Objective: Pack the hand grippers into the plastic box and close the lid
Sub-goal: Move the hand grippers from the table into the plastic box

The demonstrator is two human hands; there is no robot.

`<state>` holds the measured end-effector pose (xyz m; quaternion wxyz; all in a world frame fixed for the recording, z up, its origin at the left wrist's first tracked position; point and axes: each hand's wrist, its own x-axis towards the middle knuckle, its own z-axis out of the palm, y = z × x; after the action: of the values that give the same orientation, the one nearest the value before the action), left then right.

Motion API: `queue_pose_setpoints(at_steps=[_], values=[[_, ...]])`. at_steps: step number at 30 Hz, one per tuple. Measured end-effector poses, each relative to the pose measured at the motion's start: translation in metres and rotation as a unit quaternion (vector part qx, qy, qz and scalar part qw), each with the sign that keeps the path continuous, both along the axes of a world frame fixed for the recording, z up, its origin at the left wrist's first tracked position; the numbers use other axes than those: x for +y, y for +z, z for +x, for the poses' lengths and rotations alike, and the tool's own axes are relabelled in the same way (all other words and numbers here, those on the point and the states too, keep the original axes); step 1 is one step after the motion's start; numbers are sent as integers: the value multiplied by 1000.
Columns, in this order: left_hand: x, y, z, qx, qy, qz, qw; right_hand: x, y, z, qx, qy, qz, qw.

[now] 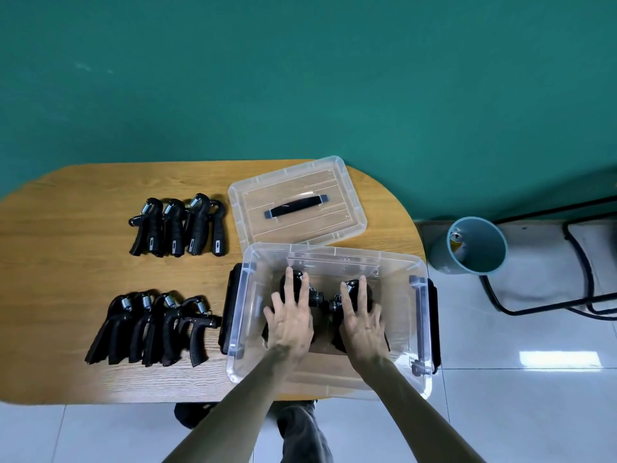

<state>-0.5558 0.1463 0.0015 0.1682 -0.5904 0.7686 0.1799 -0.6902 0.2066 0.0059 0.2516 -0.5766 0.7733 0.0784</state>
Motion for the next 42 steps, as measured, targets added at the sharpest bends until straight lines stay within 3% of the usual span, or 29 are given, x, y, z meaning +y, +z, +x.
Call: queue_pose_setpoints(at_steps=[8, 16, 26, 42], values=[[0, -2, 5, 12, -5, 15, 1000, -1, -1, -2, 7, 9, 20, 1000], [-9, 37, 20, 54, -83, 13, 995, -19, 32, 15, 45, -49, -108, 992], [-49, 102, 79, 102, -148, -124, 976, -52, 103, 66, 85, 6, -158, 984], [-74, 123, 299, 30, -54, -94, 994, -108, 142, 261, 115, 110, -151, 976]])
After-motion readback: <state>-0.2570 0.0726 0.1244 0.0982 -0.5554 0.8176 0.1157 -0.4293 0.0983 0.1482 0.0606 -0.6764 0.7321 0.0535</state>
